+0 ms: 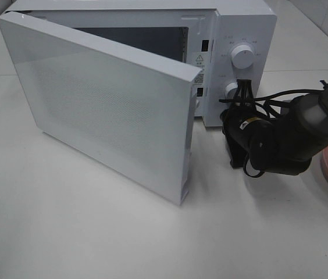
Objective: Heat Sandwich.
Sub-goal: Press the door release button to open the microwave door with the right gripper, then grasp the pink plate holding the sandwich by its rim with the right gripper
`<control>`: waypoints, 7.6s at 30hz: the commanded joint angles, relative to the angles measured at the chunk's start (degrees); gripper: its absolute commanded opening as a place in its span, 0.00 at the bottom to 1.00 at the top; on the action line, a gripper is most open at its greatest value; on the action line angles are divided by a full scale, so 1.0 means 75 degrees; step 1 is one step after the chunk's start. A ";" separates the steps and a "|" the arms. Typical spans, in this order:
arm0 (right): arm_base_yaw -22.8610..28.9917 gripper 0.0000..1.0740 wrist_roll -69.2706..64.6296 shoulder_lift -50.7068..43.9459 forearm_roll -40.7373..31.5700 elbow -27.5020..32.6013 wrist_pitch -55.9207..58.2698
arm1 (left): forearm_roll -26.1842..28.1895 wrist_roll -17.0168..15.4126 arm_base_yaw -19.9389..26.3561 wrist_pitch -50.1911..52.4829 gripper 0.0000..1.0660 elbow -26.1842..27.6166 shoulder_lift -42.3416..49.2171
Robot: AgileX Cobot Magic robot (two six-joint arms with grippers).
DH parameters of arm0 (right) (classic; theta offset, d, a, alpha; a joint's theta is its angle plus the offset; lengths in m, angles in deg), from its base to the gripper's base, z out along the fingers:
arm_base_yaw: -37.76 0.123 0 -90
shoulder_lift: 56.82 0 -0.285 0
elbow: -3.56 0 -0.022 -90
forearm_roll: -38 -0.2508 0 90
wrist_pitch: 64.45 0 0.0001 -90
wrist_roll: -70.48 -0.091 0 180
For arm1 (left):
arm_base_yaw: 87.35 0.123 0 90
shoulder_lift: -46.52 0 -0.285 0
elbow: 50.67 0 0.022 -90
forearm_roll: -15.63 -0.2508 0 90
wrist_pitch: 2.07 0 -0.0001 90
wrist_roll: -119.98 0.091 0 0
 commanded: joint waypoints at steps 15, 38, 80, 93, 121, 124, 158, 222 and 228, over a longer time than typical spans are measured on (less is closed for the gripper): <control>-0.0214 0.01 -0.0168 -0.0069 0.0558 -0.0680 -0.0901 | 0.0069 0.0023 0.0015 0.0053 0.95 -0.0023 0.0214; -0.0199 0.02 -0.0122 -0.0993 0.0718 0.0665 0.0481 | 0.0069 0.0023 0.0015 0.0053 0.95 -0.0023 0.0214; -0.0222 0.09 0.3002 -0.5126 0.2124 0.2330 0.6868 | 0.0069 0.0023 0.0015 0.0053 0.95 -0.0023 0.0214; -0.0222 0.14 0.8105 -0.5126 0.2865 0.1123 0.9358 | 0.0069 0.0023 0.0015 0.0053 0.95 -0.0023 0.0214; -0.1230 0.90 1.0168 -0.5890 0.4591 -0.0076 1.2911 | 0.0069 0.0023 0.0015 0.0053 0.95 -0.0023 0.0214; -0.1589 0.89 1.0321 -0.5890 0.4591 -0.0076 1.3041 | 0.0069 0.0023 0.0015 0.0053 0.95 -0.0023 0.0214; -0.2888 0.83 1.0191 -0.4301 0.4966 -0.0076 1.1872 | 0.0069 0.0023 0.0015 0.0053 0.95 -0.0023 0.0214; -0.2865 0.00 0.9290 -0.2720 0.6310 -0.0076 1.1459 | 0.0069 0.0023 0.0015 0.0053 0.95 -0.0023 0.0214; -0.2857 0.00 0.9114 -0.2720 0.6524 -0.0076 1.1589 | 0.0069 0.0023 0.0015 0.0053 0.95 -0.0023 0.0214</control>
